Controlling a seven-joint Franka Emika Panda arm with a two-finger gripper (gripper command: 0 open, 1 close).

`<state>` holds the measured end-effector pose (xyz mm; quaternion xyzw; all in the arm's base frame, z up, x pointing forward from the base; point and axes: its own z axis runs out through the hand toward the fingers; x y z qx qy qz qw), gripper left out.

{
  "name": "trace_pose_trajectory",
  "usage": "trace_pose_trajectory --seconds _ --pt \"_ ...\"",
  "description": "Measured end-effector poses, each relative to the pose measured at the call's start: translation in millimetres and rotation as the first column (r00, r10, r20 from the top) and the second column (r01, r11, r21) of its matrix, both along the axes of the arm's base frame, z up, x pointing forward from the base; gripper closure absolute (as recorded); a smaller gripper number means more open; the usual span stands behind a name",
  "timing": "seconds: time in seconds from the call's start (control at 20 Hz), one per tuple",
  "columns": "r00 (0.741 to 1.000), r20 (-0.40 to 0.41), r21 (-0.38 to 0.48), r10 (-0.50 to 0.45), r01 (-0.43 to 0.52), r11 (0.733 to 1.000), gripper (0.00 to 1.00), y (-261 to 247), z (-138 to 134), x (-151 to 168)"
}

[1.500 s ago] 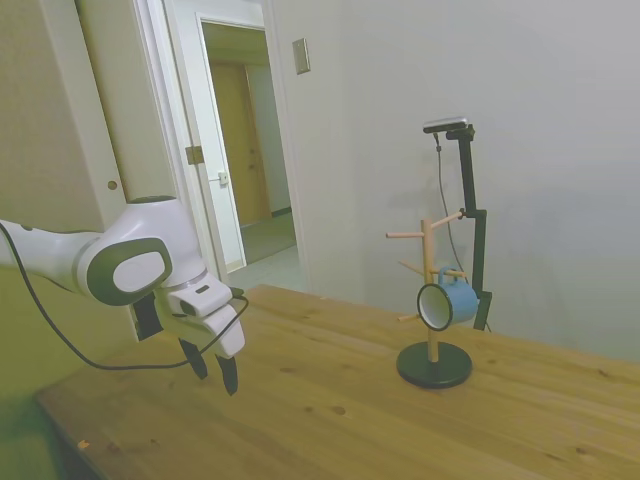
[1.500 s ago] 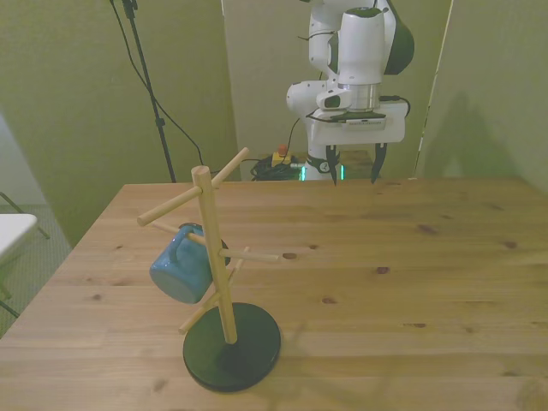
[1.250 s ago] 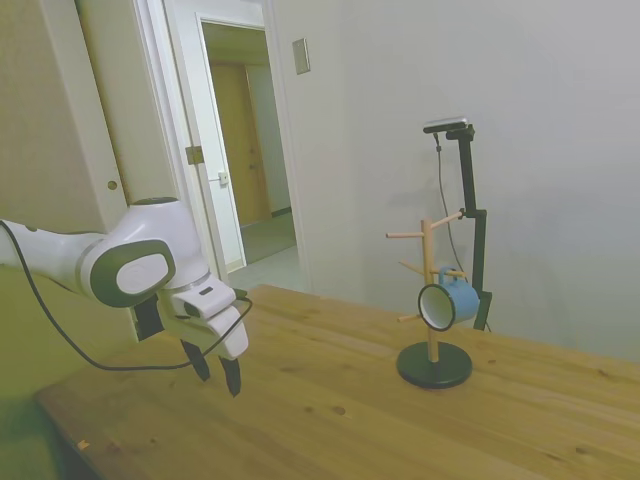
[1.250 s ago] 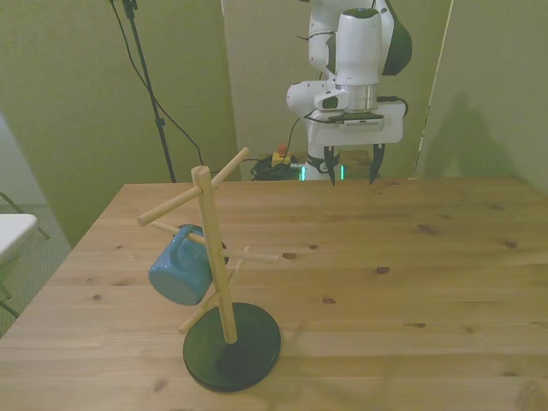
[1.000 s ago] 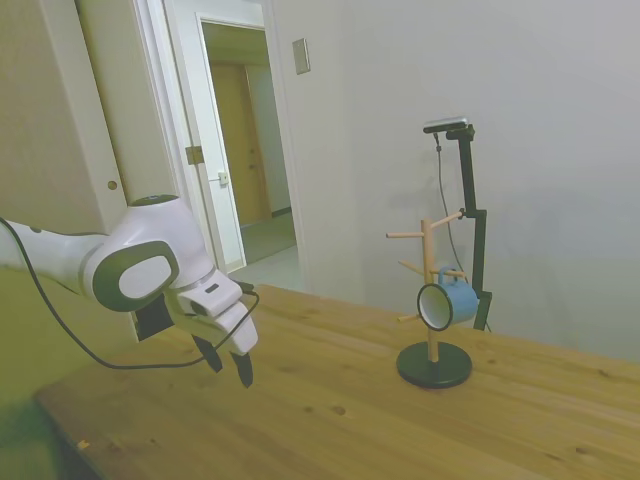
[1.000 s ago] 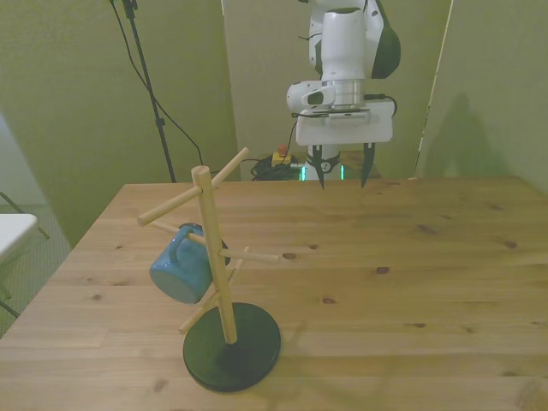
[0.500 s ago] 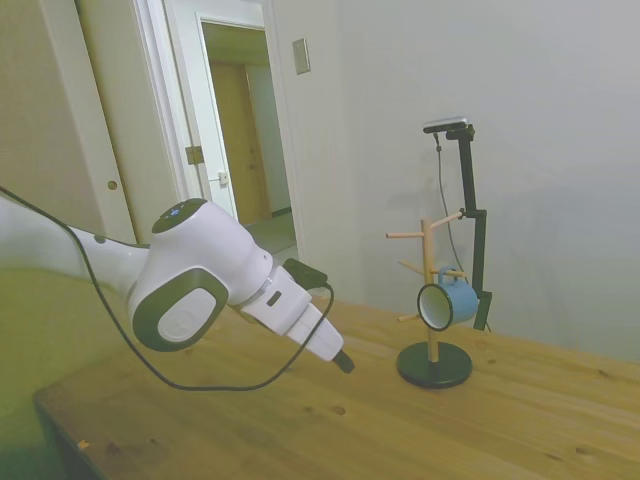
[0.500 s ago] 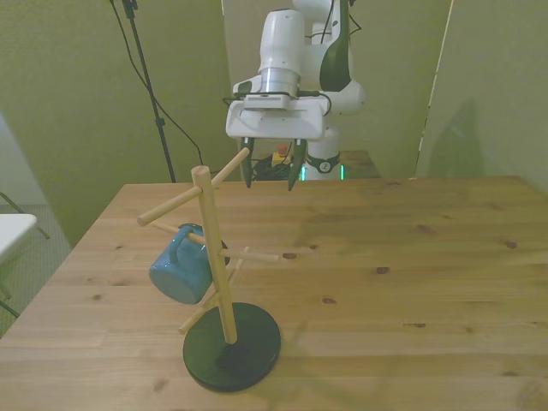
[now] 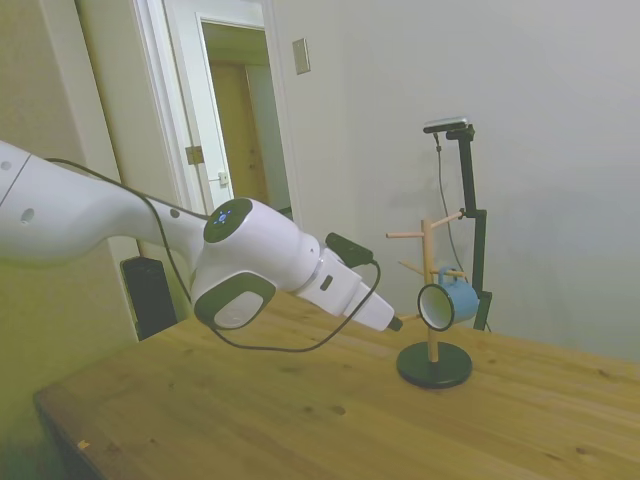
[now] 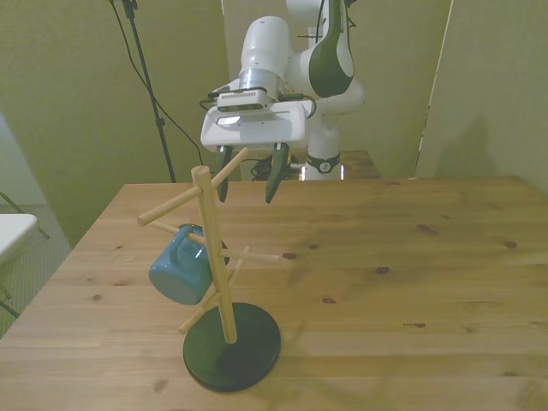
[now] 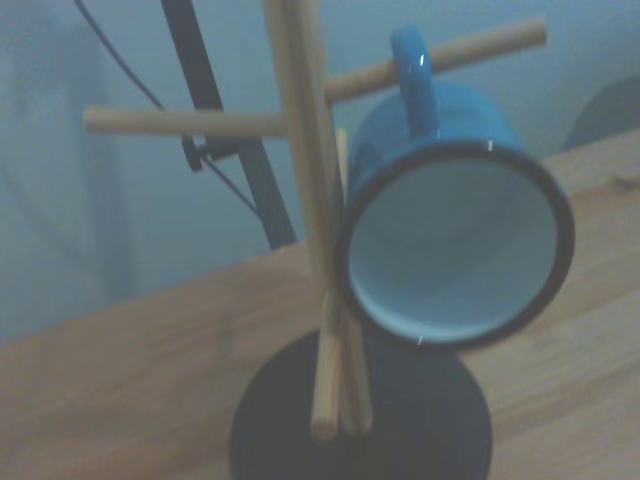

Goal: Unload the mug

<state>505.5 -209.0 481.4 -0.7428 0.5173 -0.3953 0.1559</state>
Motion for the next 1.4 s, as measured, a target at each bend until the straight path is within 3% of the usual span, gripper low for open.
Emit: trace_pose_trajectory --seconds 0.2,0.65,1.4 --pt "0.997 0.054 -0.01 -0.057 0.057 0.998 0.0 -39.8 10.7 4.4" --pt "0.996 0.03 -0.011 -0.086 0.087 0.996 0.0 -90.3 -29.2 48.7" --pt "0.997 0.052 -0.056 -0.063 0.066 0.996 0.0 -83.4 -30.2 86.7"
